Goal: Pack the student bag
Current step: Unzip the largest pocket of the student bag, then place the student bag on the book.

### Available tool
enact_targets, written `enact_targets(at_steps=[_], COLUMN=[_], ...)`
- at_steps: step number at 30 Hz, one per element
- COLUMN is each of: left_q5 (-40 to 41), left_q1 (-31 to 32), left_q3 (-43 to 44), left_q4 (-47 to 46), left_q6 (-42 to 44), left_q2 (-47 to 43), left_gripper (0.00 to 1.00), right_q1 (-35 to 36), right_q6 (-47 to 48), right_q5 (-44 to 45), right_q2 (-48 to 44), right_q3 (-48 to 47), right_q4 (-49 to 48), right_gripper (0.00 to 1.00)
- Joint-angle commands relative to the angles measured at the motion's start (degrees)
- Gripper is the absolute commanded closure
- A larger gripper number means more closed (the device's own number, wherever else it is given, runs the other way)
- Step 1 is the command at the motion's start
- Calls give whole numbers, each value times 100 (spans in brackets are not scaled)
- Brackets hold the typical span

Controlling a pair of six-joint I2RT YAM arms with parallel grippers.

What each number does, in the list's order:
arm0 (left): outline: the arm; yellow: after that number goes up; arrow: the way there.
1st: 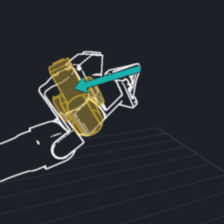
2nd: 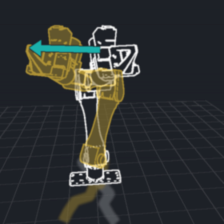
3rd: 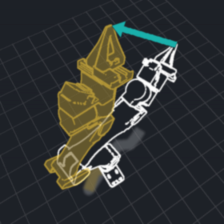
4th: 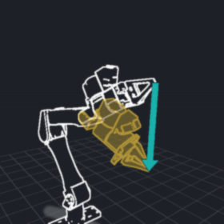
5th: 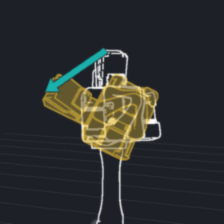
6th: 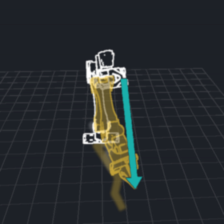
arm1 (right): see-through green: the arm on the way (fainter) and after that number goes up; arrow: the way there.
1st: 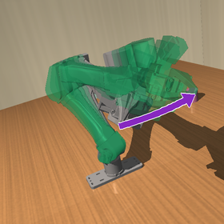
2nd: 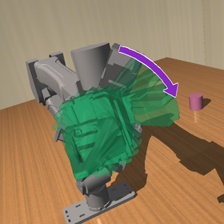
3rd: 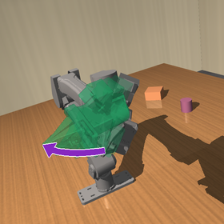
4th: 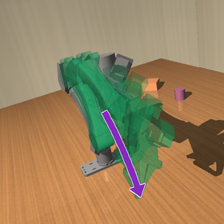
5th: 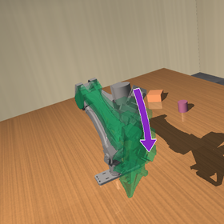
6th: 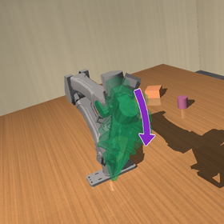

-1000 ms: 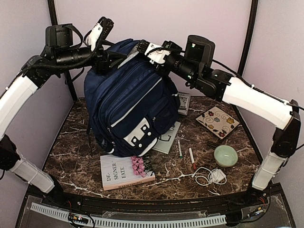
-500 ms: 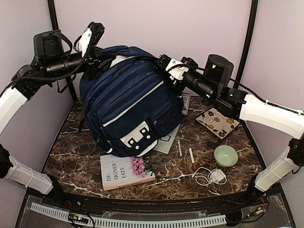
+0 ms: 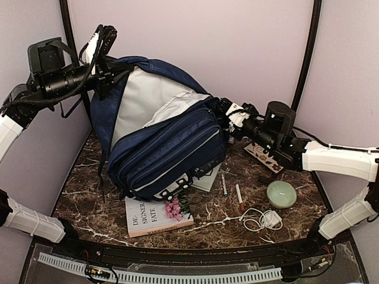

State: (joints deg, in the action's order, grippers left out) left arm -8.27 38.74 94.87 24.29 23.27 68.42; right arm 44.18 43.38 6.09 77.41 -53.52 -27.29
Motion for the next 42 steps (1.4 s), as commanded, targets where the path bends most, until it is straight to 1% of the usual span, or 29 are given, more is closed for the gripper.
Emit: enact_targets(at_steps=[1,3,4,5,6,7,8,9,10,15,18,20,23,26,30,32,34,37,38,40,42], left_q5=[547,622,657,693,773,841,922,989,1041,1256,1521,1624,1799,2087,2465,2953,3439,4128,4234,4202,4067], left_q1=[-104,-104,-110,-104,-110,-107,-108,-105,-116,-113,-121,-121,-123,-122,-266,-393,-675,-1188,-1376,-1687,-2039], left_q3=[120,112,97,64,18,-56,-151,-213,-263,-341,-431,-476,-552,-783,-916,-942,-1108,-1679,-1929,-2375,-2650], left_q4=[-346,-351,-347,-365,-407,-461,-532,-592,-634,-676,-886,-1003,-1159,-1573,-1954,-2221,-2597,-3036,-3104,-3103,-2813], left_q6=[-93,-140,-165,-191,-219,-256,-290,-326,-347,-425,-631,-887,-1203,-1532,-2182,-2423,-2573,-3046,-3236,-3518,-3983], left_q2=[-341,-299,-279,-269,-268,-276,-283,-283,-281,-159,-120,-78,-7,-41,-136,-233,-415,-869,-1038,-1269,-1339], left_gripper=[100,100,100,100,100,100,100,100,100,100,100,100,100,100,100,100,100,100,100,100,100], right_q1=[-310,-350,-363,-381,-411,-451,-488,-509,-523,-686,-694,-696,-688,-554,-141,-20,57,141,149,150,152], right_q6=[-612,-921,-1126,-1434,-1683,-1952,-2187,-2388,-2580,-3305,-4215,-5213,-6814,-7643,-7827,-7844,-7817,-7632,-7565,-7486,-7373], right_q5=[10,-622,-905,-1218,-1530,-1894,-2203,-2409,-2522,-2796,-2715,-2410,-1542,-984,-601,-526,-670,-822,-777,-600,-527], right_q2=[-27,-82,-123,-197,-267,-341,-433,-526,-655,-1470,-1831,-1988,-2103,-2011,-1569,-1163,-743,-263,-148,56,306], right_q3=[131,-56,-160,-220,-262,-259,-200,-84,82,1129,1363,1071,238,-171,-127,-247,-482,-756,-779,-832,-911], right_q4=[114,470,645,784,934,1033,1070,1039,965,768,886,1279,2140,2386,2111,2179,2284,2331,2326,2439,2676], right_gripper=[100,100,90,68,43,27,17,3,0,0,0,3,9,13,13,13,14,14,14,14,14])
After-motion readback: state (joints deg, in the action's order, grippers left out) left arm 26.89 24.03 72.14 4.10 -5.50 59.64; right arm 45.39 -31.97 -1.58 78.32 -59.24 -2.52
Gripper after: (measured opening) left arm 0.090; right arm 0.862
